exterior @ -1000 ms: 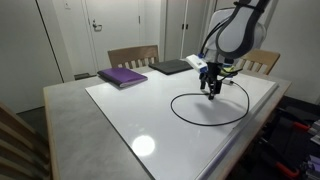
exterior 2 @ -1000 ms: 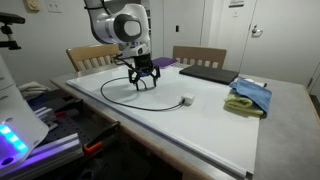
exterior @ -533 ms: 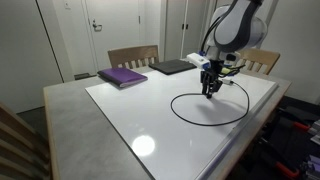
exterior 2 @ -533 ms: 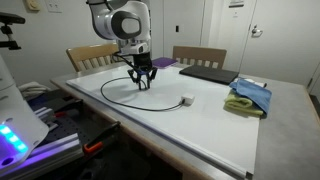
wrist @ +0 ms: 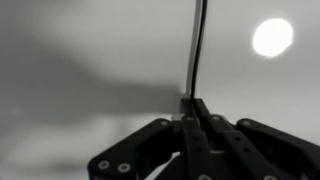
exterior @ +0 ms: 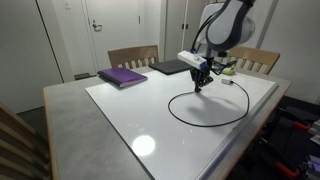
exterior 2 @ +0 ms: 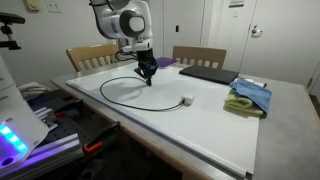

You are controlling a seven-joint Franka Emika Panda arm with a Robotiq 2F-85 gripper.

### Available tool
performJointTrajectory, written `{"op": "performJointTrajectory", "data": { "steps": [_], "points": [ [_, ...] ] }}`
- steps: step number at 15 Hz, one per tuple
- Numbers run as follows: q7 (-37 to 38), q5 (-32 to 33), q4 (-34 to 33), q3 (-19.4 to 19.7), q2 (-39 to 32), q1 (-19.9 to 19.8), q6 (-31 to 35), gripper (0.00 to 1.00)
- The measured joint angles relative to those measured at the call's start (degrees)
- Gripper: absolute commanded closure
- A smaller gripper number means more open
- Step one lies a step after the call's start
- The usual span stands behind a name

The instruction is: Unfold the charger

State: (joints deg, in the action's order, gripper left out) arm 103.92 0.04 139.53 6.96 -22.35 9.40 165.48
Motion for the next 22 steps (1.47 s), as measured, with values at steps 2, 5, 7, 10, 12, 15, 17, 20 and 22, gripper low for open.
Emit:
{"op": "performJointTrajectory", "data": {
  "steps": [2,5,7,10,12,15,17,20,22],
  "points": [
    [-3.33,1.26,-1.86,-0.45,-0.62,1.32,-0.79,0.94],
    [-6.47,1.85,-3.76,-0.99,-1.17,3.08,-1.8,0.94],
    [-6.88,1.9,-3.97,-1.02,-1.31,3.24,-1.87,0.94],
    [-7.09,1.82,-4.0,-1.01,-1.44,3.25,-1.71,0.99],
    [-8.53,2.84,-4.23,-0.86,-1.43,4.08,-1.42,0.99],
    [-12.85,4.57,-5.59,-1.83,-1.48,6.5,-1.58,0.99],
    [-16.1,4.62,-6.72,-3.76,-1.7,7.79,-1.58,0.99],
    [-21.02,4.62,-8.71,-6.94,-2.74,9.53,-1.55,0.99],
    [-24.3,4.57,-10.68,-9.13,-3.91,10.89,-1.54,0.94]
  ]
}}
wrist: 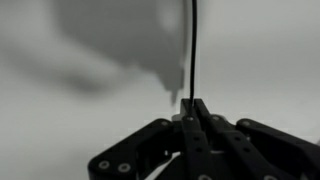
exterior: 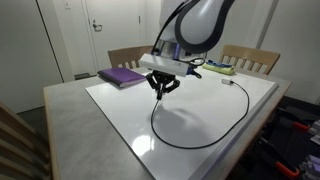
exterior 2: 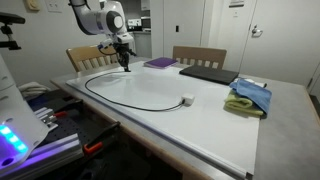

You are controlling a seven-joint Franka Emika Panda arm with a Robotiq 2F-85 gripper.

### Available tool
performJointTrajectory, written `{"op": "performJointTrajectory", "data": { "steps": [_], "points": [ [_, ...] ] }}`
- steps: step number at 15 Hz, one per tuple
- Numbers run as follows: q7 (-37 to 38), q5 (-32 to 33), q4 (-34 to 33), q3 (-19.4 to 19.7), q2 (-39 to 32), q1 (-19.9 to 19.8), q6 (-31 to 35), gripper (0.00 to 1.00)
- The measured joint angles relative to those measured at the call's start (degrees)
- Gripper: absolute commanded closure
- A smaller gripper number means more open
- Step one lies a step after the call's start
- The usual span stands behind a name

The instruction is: Unfold the charger

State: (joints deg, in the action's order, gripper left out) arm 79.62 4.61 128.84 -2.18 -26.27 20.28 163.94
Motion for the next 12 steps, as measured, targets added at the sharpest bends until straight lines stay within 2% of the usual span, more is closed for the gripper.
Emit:
{"op": "performJointTrajectory", "data": {
  "steps": [3,5,6,9,12],
  "points": [
    [-3.75,-0.35,-2.63,-2.53,-1.75,0.87,0.0,0.94],
    [-4.48,-0.35,-3.04,-2.6,-2.15,0.75,0.0,0.94],
    [-4.67,-0.35,-3.11,-2.58,-2.25,0.63,0.0,0.99],
    [-5.34,-0.68,-3.23,-2.32,-2.41,0.9,0.06,0.99],
    [-10.0,-0.61,-4.13,-2.5,-2.44,1.78,-0.24,0.99]
  ]
}}
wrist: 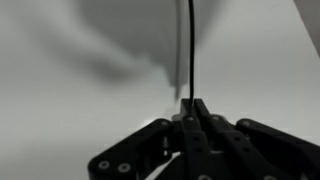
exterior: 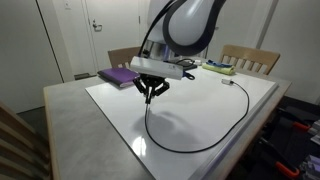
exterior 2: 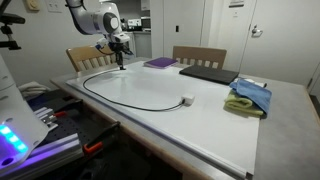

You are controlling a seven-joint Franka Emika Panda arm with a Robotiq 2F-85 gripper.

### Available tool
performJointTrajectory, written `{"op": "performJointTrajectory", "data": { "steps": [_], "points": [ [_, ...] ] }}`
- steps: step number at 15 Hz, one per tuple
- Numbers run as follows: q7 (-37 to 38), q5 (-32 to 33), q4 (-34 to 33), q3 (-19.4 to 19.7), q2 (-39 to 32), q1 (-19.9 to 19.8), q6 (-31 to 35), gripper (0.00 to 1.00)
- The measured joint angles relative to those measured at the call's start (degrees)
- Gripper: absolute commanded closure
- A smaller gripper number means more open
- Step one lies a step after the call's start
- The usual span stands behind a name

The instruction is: Unfold the charger

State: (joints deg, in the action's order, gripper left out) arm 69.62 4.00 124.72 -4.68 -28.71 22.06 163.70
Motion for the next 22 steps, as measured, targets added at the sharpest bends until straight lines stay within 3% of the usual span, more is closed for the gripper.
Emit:
{"op": "performJointTrajectory", "data": {
  "steps": [6,14,15,16,18,22],
  "points": [
    [-13.5,0.02,-6.0,-3.23,-1.53,2.12,-2.67,0.99],
    [-39.25,-3.67,-19.28,-10.08,-12.14,2.2,-7.6,0.99],
    [-42.97,-4.57,-20.47,-10.62,-13.29,2.13,-8.5,0.95],
    [-46.89,-5.5,-21.66,-11.25,-14.32,1.81,-9.7,0.69],
    [-54.03,-7.06,-23.94,-12.66,-15.84,0.55,-13.13,0.62],
    [-59.09,-8.3,-28.08,-12.56,-16.57,-1.4,-20.1,0.34]
  ]
}}
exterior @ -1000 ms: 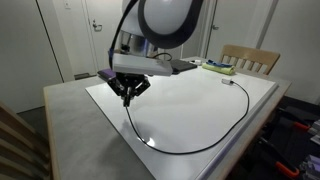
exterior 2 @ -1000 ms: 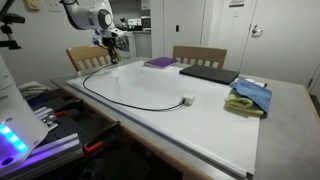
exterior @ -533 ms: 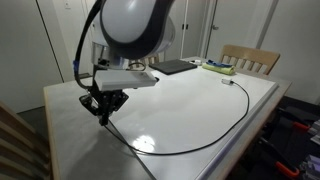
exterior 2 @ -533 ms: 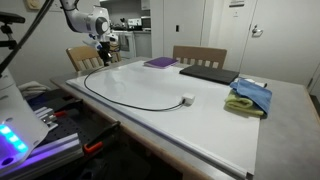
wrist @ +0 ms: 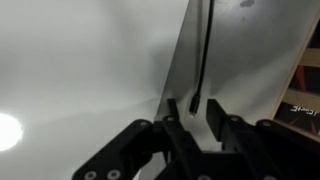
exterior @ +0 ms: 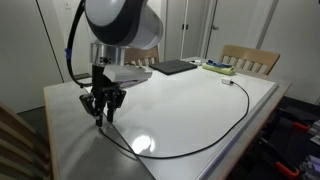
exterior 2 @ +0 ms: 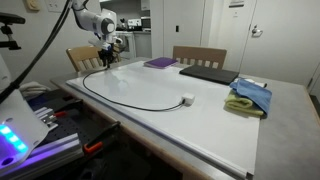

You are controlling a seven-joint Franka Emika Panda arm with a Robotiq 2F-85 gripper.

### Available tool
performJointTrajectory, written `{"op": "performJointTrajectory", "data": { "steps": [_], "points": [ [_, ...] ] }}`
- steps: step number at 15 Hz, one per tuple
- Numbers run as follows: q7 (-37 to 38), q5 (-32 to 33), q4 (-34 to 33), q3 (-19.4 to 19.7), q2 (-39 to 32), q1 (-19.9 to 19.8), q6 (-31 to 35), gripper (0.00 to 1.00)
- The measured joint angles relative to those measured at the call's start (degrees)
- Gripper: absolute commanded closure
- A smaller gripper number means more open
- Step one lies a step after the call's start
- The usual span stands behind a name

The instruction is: Unfold the charger

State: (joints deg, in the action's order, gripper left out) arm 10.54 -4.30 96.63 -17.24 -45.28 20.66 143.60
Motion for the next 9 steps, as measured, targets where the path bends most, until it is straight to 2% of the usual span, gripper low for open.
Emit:
{"op": "performJointTrajectory", "data": {
  "steps": [2,5,9],
  "points": [
    [1.89,-0.03,-1.52,1.54,0.52,-0.04,-1.66,0.19],
    [9.58,0.14,-1.75,6.07,3.53,1.1,-1.85,0.01],
    [20.62,1.29,-0.17,12.75,8.5,3.25,-1.75,0.0]
  ]
}}
